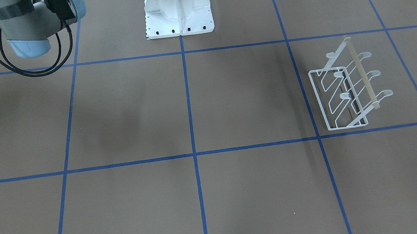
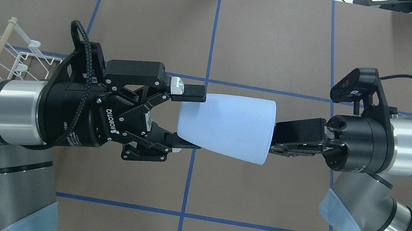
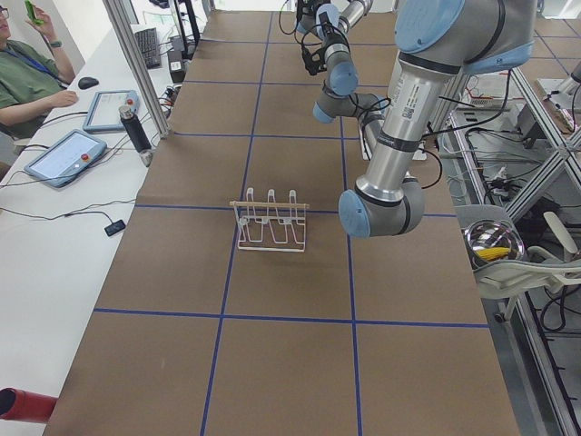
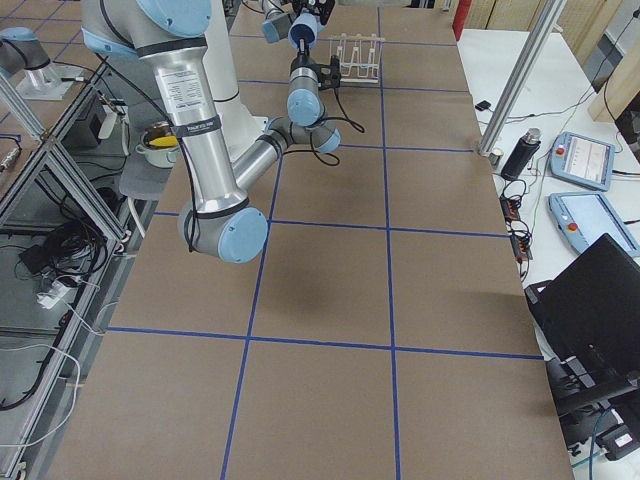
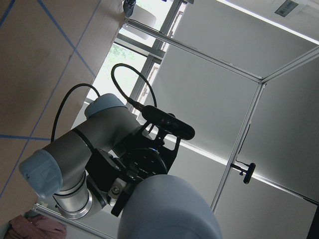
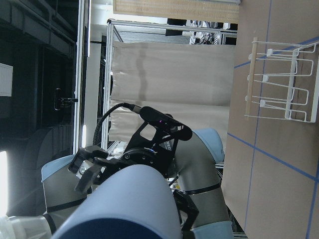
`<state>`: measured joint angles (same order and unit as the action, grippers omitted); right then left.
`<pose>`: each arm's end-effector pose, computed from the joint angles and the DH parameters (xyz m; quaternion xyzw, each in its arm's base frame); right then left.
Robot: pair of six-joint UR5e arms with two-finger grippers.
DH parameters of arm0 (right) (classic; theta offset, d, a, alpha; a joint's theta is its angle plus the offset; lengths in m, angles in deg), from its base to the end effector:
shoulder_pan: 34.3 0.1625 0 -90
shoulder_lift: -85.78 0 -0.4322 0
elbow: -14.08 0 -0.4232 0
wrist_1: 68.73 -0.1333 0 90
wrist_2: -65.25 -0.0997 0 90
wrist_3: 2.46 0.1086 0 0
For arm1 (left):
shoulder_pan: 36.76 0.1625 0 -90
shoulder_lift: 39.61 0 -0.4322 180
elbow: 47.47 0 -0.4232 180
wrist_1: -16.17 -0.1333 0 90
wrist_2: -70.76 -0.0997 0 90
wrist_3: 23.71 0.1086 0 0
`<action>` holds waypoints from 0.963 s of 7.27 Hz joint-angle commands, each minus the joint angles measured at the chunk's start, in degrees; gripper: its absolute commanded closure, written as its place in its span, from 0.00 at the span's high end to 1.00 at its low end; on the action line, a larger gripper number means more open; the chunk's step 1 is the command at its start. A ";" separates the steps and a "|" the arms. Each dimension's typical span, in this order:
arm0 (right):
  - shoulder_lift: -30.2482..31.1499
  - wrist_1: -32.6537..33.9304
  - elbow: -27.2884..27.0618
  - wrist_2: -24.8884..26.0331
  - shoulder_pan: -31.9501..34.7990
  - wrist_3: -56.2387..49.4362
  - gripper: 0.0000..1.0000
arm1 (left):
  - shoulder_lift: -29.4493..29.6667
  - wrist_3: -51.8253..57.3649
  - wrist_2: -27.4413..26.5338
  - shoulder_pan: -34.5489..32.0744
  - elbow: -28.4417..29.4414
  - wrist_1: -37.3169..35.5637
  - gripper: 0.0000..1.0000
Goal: Hang cup on cup holder
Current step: 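Close the left gripper around the cup's base beside the right gripper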
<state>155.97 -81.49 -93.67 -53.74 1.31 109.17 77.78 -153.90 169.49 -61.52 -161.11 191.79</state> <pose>-0.3318 -0.3368 0.1744 0.0265 -0.9143 -0.0493 0.4012 0.3744 -0.3013 0.0707 -0.1522 0.9144 -0.1381 0.3487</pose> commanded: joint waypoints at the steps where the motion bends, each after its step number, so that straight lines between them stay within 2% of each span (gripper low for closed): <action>1: 0.04 0.01 -0.09 -0.01 -0.10 0.00 0.00 | -0.06 -0.07 0.05 -0.02 -0.01 0.25 0.60; 2: 0.04 0.01 -0.09 0.08 -0.10 0.08 0.17 | -0.06 -0.07 0.05 0.07 -0.01 0.43 0.33; 4: 0.04 0.01 -0.09 0.25 -0.10 1.83 0.49 | -0.67 0.54 0.49 0.07 -0.01 0.69 0.00; 5: 0.04 0.10 -0.18 0.25 -0.10 2.45 0.87 | -0.76 0.72 0.49 -0.02 -0.01 0.69 0.00; 6: 0.13 0.10 -0.44 0.25 -0.01 3.85 1.00 | -0.76 0.72 0.49 -0.02 -0.01 0.69 0.00; 7: 0.39 0.01 -0.79 0.25 0.16 4.13 1.00 | -0.85 0.72 0.67 -0.02 -0.01 0.69 0.00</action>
<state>156.13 -81.42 -94.10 -53.49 1.32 112.50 77.03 -153.22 170.02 -61.53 -161.11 192.47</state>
